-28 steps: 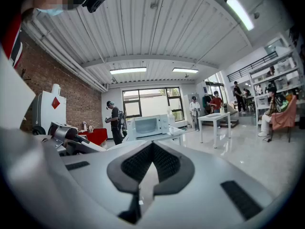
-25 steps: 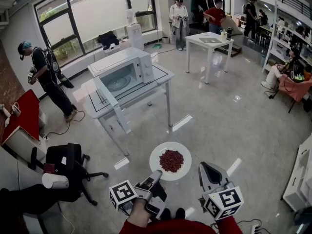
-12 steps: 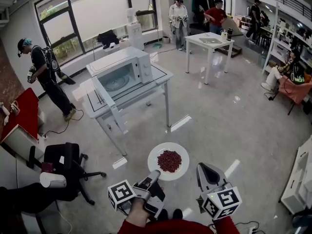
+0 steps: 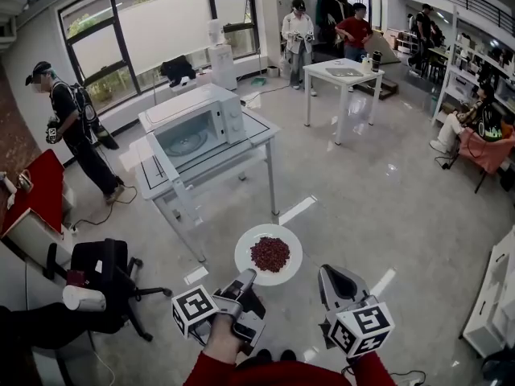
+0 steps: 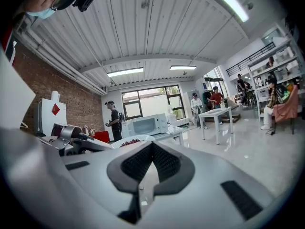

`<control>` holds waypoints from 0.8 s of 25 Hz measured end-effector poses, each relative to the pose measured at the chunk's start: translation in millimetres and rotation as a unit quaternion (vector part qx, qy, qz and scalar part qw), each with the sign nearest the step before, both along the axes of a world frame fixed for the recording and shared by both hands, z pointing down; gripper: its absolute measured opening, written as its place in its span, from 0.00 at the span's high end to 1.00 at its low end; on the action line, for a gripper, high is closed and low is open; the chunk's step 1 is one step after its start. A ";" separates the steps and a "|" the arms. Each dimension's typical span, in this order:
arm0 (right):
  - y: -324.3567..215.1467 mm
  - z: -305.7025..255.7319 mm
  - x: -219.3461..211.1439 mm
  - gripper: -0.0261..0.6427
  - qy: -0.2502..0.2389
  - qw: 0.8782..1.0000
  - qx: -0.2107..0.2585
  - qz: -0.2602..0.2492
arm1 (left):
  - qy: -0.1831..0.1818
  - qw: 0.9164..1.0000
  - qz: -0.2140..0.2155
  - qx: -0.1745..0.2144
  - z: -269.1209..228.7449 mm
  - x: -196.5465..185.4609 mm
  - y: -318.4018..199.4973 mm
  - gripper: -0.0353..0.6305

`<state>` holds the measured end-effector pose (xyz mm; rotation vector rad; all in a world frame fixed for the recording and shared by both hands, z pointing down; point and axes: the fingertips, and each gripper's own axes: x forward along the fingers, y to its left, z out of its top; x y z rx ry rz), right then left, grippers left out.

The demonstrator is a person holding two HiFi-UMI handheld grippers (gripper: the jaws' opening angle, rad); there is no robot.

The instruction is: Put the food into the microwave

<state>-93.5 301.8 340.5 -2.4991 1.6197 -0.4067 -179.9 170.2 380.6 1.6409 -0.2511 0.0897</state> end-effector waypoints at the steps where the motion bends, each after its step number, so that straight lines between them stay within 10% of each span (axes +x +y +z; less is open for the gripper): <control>1: 1.3 -0.1 2.5 0.94 -0.001 1.000 0.000 0.001 | 0.001 1.000 -0.003 0.001 -1.2 2.6 -0.1 0.92; 20: 2.9 1.4 31.4 0.94 -0.006 1.000 0.000 -0.004 | 0.008 0.999 -0.033 0.034 -21.8 41.1 -20.4 0.92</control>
